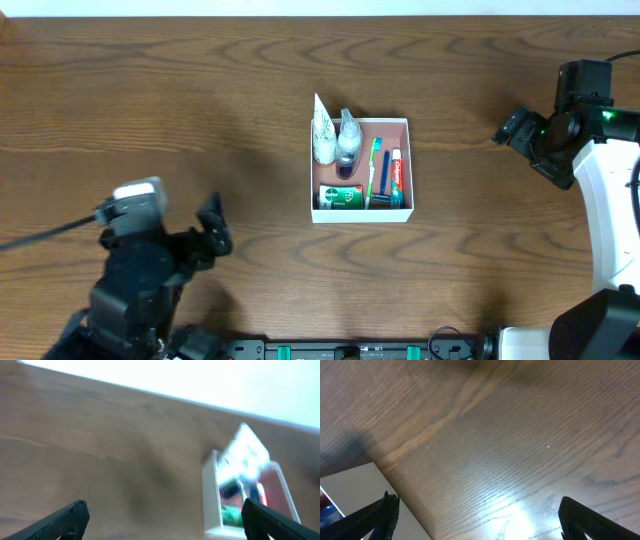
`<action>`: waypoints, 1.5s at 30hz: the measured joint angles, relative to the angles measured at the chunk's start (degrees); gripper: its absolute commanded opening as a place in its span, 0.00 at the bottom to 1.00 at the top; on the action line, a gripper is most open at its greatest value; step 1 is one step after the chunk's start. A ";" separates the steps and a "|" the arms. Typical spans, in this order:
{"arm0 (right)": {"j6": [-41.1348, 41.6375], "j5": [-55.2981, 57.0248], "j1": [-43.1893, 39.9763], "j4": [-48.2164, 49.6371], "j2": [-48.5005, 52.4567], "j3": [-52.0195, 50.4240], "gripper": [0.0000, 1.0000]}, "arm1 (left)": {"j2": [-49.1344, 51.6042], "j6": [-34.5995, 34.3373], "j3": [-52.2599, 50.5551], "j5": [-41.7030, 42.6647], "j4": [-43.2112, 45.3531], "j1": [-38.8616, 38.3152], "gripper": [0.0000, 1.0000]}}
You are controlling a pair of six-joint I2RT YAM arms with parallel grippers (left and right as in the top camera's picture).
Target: Pack container
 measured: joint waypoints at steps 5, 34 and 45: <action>0.00 -0.02 0.00 -0.04 0.00 0.00 0.99 | -7.15 2.27 -11.26 5.40 14.21 10.38 0.98; 0.00 0.00 0.00 -0.02 0.00 0.00 0.99 | -33.00 22.84 -56.35 21.68 50.60 28.92 0.98; 0.00 0.00 0.00 -0.07 0.00 0.00 0.99 | -33.11 23.02 -58.03 21.90 46.82 33.81 0.98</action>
